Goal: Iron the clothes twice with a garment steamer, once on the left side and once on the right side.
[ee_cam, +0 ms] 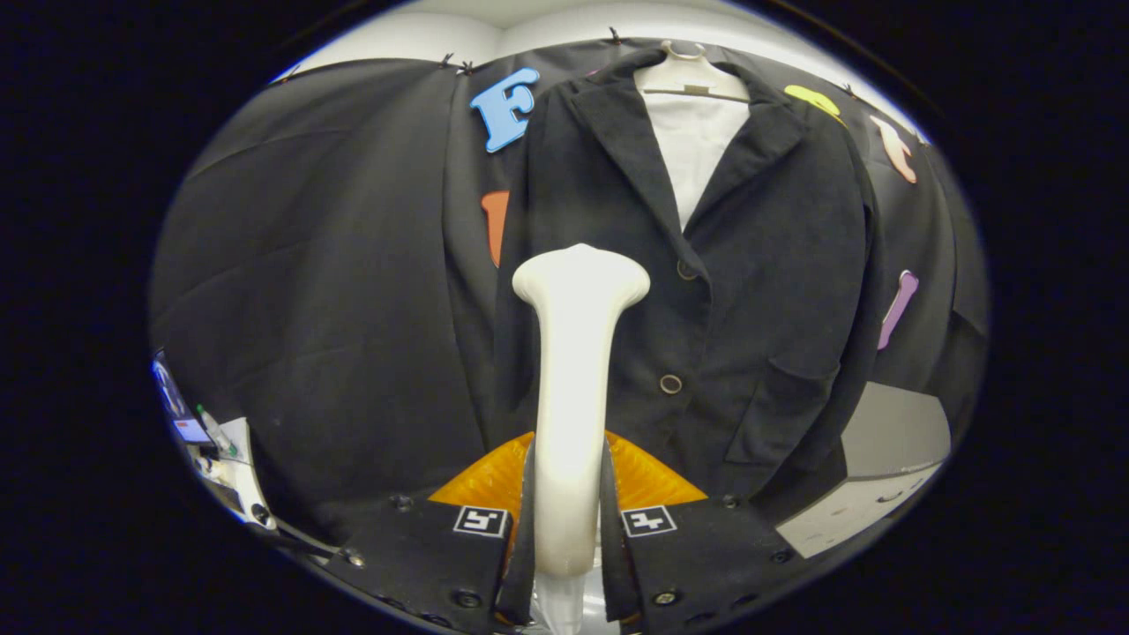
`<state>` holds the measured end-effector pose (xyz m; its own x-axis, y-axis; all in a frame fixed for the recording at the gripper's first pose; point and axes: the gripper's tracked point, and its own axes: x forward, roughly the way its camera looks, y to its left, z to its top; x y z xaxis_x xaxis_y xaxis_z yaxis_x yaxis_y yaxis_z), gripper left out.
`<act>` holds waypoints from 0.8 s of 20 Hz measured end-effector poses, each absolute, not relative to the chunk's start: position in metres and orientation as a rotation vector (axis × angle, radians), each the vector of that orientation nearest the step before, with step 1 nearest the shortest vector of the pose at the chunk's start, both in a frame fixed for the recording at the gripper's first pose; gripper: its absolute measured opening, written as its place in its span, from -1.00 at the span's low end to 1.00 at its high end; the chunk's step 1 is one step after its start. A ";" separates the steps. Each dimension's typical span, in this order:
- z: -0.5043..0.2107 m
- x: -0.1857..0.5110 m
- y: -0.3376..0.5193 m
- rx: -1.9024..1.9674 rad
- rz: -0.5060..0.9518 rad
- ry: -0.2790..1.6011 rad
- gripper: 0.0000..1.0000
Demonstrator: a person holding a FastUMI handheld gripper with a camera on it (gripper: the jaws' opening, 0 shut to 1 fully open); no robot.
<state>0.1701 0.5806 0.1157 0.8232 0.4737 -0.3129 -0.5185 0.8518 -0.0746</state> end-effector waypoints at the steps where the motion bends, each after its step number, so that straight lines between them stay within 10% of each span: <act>1: 0.111 0.173 0.580 -0.162 0.524 0.299 -0.33; 16: 0.021 0.174 0.545 -0.190 0.503 0.455 -0.33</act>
